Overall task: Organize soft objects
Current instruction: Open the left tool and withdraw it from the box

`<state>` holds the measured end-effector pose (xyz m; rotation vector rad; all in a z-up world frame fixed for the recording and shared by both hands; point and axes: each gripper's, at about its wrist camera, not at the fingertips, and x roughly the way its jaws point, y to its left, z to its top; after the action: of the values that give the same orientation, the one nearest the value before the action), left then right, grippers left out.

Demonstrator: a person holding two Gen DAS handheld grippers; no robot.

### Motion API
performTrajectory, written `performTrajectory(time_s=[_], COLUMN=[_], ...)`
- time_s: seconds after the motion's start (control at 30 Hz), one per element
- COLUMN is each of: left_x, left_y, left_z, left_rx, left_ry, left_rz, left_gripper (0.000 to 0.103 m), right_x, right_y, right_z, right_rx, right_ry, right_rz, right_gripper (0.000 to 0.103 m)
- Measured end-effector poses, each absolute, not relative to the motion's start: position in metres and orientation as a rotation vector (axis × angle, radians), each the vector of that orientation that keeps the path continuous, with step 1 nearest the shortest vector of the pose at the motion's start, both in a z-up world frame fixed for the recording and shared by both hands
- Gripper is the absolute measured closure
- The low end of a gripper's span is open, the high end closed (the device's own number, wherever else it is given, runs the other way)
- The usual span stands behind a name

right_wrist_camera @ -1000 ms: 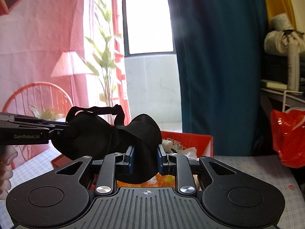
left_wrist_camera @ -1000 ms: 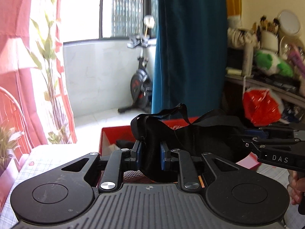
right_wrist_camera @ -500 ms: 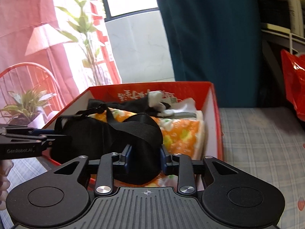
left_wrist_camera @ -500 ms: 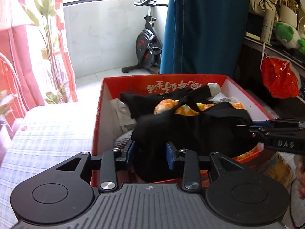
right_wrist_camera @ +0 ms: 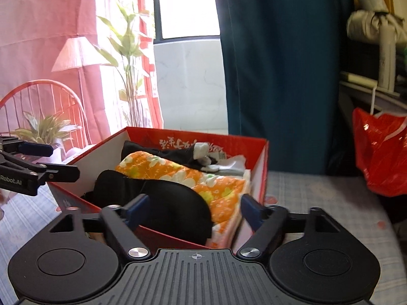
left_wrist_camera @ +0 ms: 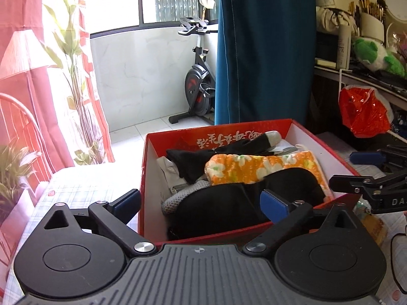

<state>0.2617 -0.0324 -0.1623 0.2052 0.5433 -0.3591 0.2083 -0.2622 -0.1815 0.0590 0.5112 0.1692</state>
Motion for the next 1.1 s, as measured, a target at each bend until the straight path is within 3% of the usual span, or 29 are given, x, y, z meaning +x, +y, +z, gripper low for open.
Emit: performTrajectory(time_s=[0.17, 0.57, 1.1], left_x=[0.245, 0.208, 0.200], left_y=[-0.031, -0.030, -0.064], left_z=[-0.167, -0.194, -0.240], left_rx=[0.182, 0.168, 0.131], left_ry=[0.538, 0.539, 0.678], left_rz=[-0.366, -0.375, -0.465], left_gripper=[0.000, 0.000, 0.000], right_x=[0.188, 0.151, 0.120], right_y=[-0.278, -0.308, -0.327], right_z=[-0.178, -0.203, -0.260], right_rx=[0.062, 0.079, 0.058], right_ry=[0.488, 0.528, 0.692], right_rz=[0.150, 0.109, 0.122], right_gripper=[0.001, 0.001, 0.001])
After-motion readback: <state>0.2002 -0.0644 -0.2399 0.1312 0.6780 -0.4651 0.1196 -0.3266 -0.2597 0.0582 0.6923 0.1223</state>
